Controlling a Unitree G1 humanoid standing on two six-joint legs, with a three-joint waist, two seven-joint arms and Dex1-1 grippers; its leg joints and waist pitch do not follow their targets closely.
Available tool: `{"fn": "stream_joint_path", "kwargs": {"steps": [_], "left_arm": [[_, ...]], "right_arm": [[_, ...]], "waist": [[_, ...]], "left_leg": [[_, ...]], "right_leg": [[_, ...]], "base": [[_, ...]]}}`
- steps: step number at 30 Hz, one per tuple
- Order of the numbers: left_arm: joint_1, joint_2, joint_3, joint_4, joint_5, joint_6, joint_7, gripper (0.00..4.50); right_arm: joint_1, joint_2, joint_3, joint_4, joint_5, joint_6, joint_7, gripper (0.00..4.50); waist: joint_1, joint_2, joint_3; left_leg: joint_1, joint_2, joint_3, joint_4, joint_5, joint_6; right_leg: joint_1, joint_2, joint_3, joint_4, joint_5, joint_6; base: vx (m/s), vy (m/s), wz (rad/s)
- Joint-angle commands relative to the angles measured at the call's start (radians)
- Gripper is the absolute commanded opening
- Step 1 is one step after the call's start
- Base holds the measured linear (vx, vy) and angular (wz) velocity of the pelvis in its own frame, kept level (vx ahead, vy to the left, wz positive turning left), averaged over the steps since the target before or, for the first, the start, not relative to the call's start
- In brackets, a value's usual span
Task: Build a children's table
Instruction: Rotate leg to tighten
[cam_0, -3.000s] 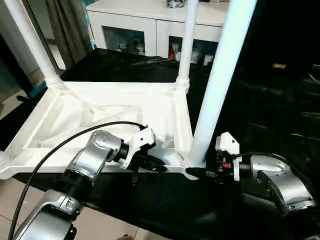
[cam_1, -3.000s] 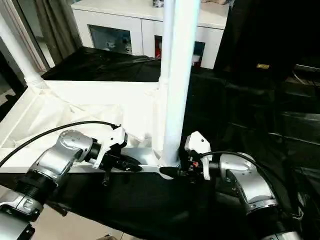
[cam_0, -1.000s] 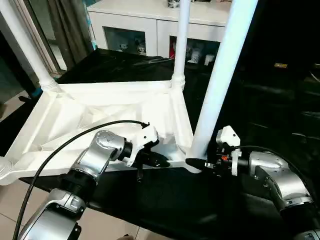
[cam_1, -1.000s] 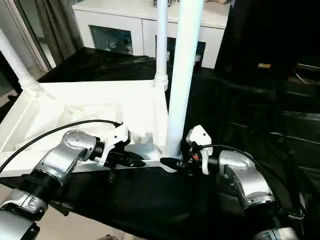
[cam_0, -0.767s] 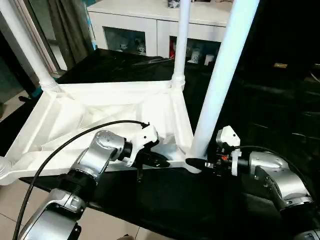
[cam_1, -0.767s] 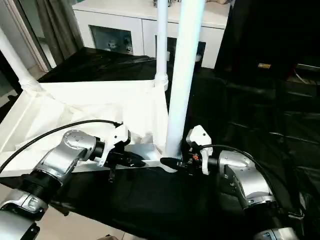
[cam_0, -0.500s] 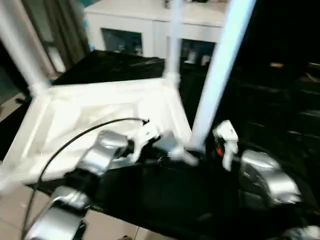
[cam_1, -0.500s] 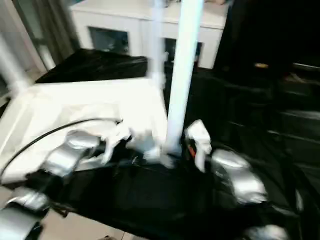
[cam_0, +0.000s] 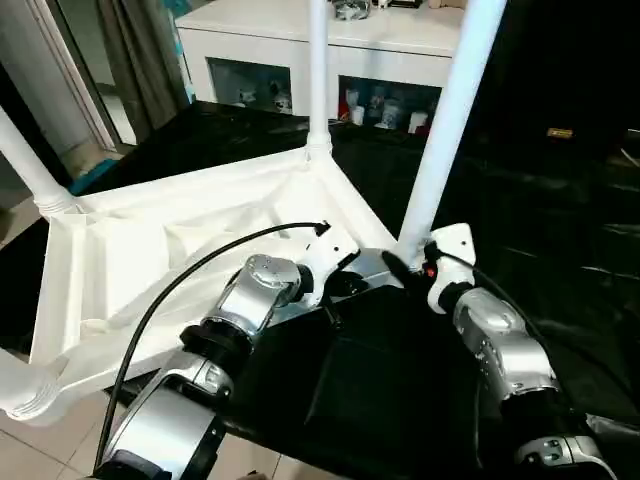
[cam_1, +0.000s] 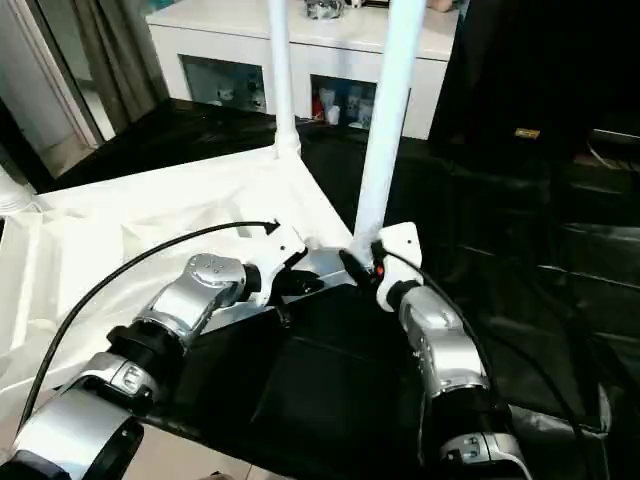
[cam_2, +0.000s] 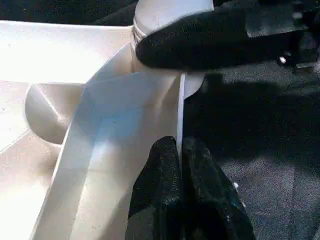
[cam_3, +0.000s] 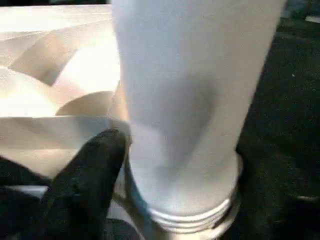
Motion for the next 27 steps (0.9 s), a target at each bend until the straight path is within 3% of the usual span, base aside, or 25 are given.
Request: {"fn": "stream_joint_path", "kwargs": {"steps": [1, 5, 12, 13, 14, 15, 20, 21, 27], "left_arm": [[0.028, 0.005, 0.011, -0.022, -0.033, -0.033, -0.021, 0.0], [0.071, 0.061, -0.013, -0.087, -0.059, -0.045, -0.173, 0.0], [0.132, 0.163, -0.039, -0.193, -0.116, -0.038, -0.403, 0.0], [0.135, 0.17, -0.039, -0.198, -0.118, -0.035, -0.413, 0.0], [0.139, 0.179, -0.037, -0.204, -0.121, -0.033, -0.427, 0.0], [0.146, 0.191, -0.033, -0.214, -0.122, -0.028, -0.444, 0.0], [0.163, 0.209, -0.037, -0.24, -0.125, -0.015, -0.47, 0.0], [0.167, 0.21, -0.036, -0.249, -0.127, -0.012, -0.468, 0.0], [0.172, 0.208, -0.033, -0.261, -0.125, -0.01, -0.463, 0.0]], "right_arm": [[0.027, -0.01, 0.094, -0.045, 0.024, -0.003, 0.146, 3.62], [0.048, -0.107, 0.107, -0.109, 0.075, -0.007, 0.355, 3.62], [0.096, -0.243, 0.14, -0.208, 0.125, 0.016, 0.597, 3.62], [0.101, -0.25, 0.143, -0.213, 0.129, 0.019, 0.611, 3.62], [0.107, -0.259, 0.147, -0.219, 0.134, 0.024, 0.631, 3.62], [0.116, -0.277, 0.158, -0.225, 0.13, 0.017, 0.666, 3.62], [0.114, -0.277, 0.168, -0.221, 0.132, 0.024, 0.687, 3.62], [0.109, -0.272, 0.173, -0.212, 0.126, 0.019, 0.685, 3.47], [0.101, -0.266, 0.178, -0.203, 0.128, 0.031, 0.692, 3.09]], "waist": [[-0.001, -0.031, -0.049], [0.002, -0.032, -0.05], [0.003, -0.029, -0.05], [0.003, -0.034, -0.049], [0.005, -0.03, -0.048], [0.006, -0.035, -0.048], [0.004, -0.036, -0.045], [0.003, -0.041, -0.045], [0.004, -0.04, -0.048]], "left_leg": [[0.002, 0.07, -0.036, -0.07, -0.151, 0.069], [-0.003, 0.07, -0.034, -0.066, -0.126, 0.104], [-0.001, 0.076, -0.031, -0.065, -0.126, 0.111], [-0.001, 0.076, -0.03, -0.066, -0.128, 0.111], [0.0, 0.077, -0.031, -0.067, -0.136, 0.107], [0.003, 0.078, -0.03, -0.067, -0.144, 0.102], [0.001, 0.076, -0.033, -0.07, -0.16, 0.083], [0.001, 0.075, -0.033, -0.07, -0.159, 0.081], [0.0, 0.074, -0.032, -0.067, -0.123, 0.092]], "right_leg": [[0.039, -0.106, 0.056, -0.078, -0.3, -0.172], [0.043, -0.107, 0.057, -0.07, -0.243, -0.186], [0.038, -0.101, 0.055, -0.067, -0.241, -0.197], [0.038, -0.101, 0.054, -0.067, -0.246, -0.198], [0.037, -0.103, 0.055, -0.069, -0.264, -0.194], [0.033, -0.102, 0.055, -0.071, -0.278, -0.193], [0.034, -0.105, 0.056, -0.075, -0.322, -0.184], [0.034, -0.105, 0.056, -0.075, -0.325, -0.181], [0.036, -0.104, 0.056, -0.067, -0.261, -0.195]], "base": [[0.0, 0.0, 0.0], [0.0, 0.0, 0.0], [0.0, 0.0, 0.0], [0.0, 0.0, 0.0], [0.0, 0.0, 0.0], [0.0, 0.0, 0.0], [0.0, 0.0, 0.0], [0.0, 0.0, 0.0], [0.0, 0.0, 0.0]]}}
